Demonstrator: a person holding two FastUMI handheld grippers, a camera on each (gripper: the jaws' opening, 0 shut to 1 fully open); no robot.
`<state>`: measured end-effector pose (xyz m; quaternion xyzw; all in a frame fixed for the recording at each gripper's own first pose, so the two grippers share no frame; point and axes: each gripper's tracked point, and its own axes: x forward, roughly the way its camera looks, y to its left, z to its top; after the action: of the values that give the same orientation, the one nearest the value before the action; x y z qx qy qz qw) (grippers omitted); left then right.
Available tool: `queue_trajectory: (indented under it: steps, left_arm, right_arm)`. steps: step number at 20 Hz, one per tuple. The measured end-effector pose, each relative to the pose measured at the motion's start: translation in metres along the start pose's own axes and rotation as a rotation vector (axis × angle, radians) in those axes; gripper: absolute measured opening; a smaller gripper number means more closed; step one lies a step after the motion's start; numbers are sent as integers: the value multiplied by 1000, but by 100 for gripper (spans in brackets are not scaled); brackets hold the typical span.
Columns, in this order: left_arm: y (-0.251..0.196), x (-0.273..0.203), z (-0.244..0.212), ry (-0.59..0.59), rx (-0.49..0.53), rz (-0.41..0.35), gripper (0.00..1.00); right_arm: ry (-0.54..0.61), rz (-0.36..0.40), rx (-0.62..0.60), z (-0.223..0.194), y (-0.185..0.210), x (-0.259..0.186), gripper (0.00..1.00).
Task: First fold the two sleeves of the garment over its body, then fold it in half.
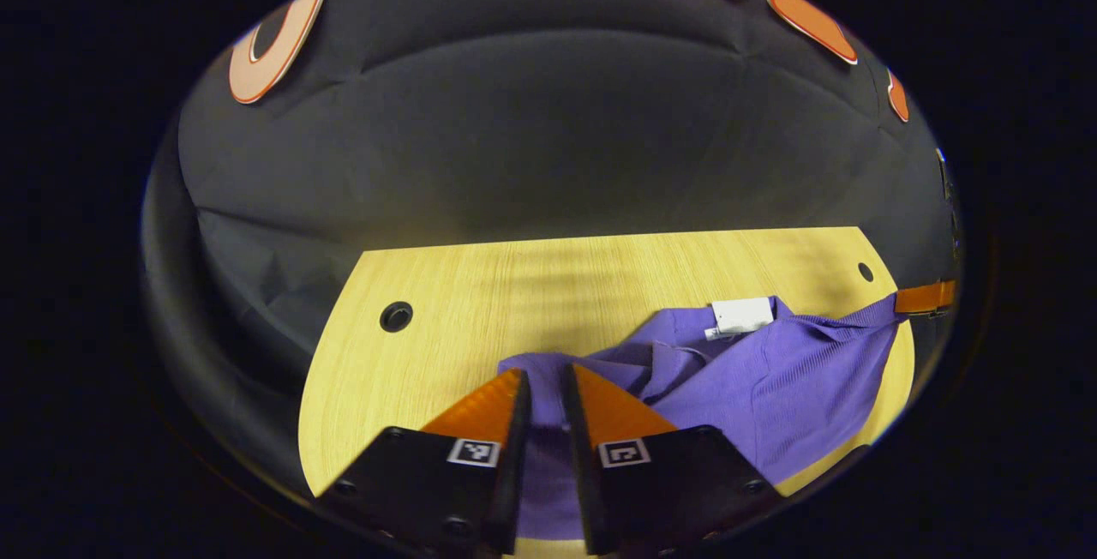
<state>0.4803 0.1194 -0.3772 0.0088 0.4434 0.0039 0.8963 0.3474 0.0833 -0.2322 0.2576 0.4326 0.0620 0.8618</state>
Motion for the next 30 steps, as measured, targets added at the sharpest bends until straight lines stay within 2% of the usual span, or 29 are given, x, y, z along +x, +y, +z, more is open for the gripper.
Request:
queue_trajectory:
  steps: [1, 2, 3, 5, 6, 7, 8, 10, 12, 15, 16, 17, 20, 23, 24, 30]
  left_arm:
    - [4, -2, 6, -22, 14, 19, 35]
    - [8, -4, 11, -39, 27, 36, 57]
    - [6, -8, 15, -49, 32, 27, 63]
    - [3, -21, 21, -78, 23, 15, 70]
    - [3, -29, 26, -102, 9, 6, 85]
    - [4, -36, 29, -123, -9, -14, 85]
    - [3, -45, 33, -143, -26, -34, 92]
    - [5, -65, 38, -173, -52, -55, 95]
    - [3, -88, 39, -209, -77, -79, 96]
    - [7, -129, 42, -283, -102, -103, 96]
    - [6, -144, 40, -300, -97, -115, 96]
    - [6, -157, 38, -309, -92, -121, 96]
    - [5, -193, 37, -392, -70, -114, 96]
    - [3, -219, 31, -462, -69, -109, 96]
    - [7, -221, 26, -464, -82, -90, 96]
    - [6, -248, 22, -564, -214, -114, 97]
  right_arm:
    - [-4, -15, 18, 2, -1, 3, 19]
    - [-19, -30, 20, 7, -5, 2, 24]
    - [-43, -51, 13, 13, -9, 1, 43]
    - [-80, -72, -7, 21, -16, -2, 53]
    - [-104, -79, -26, 23, -14, -9, 74]
    - [-131, -87, -52, 26, -12, -18, 79]
    - [-160, -91, -85, 28, -8, -28, 84]
    - [-213, -104, -148, 30, 1, -50, 91]
    - [-267, -122, -202, 30, 12, -70, 95]
    - [-346, -131, -272, 28, 30, -107, 95]
    - [-367, -129, -298, 25, 37, -116, 85]
    - [-378, -133, -320, 20, 42, -123, 95]
    - [-443, -146, -356, 14, 50, -157, 95]
    - [-478, -142, -376, 2, 62, -171, 95]
    - [-480, -144, -376, -5, 63, -173, 95]
    - [-623, -151, -431, -8, 80, -198, 95]
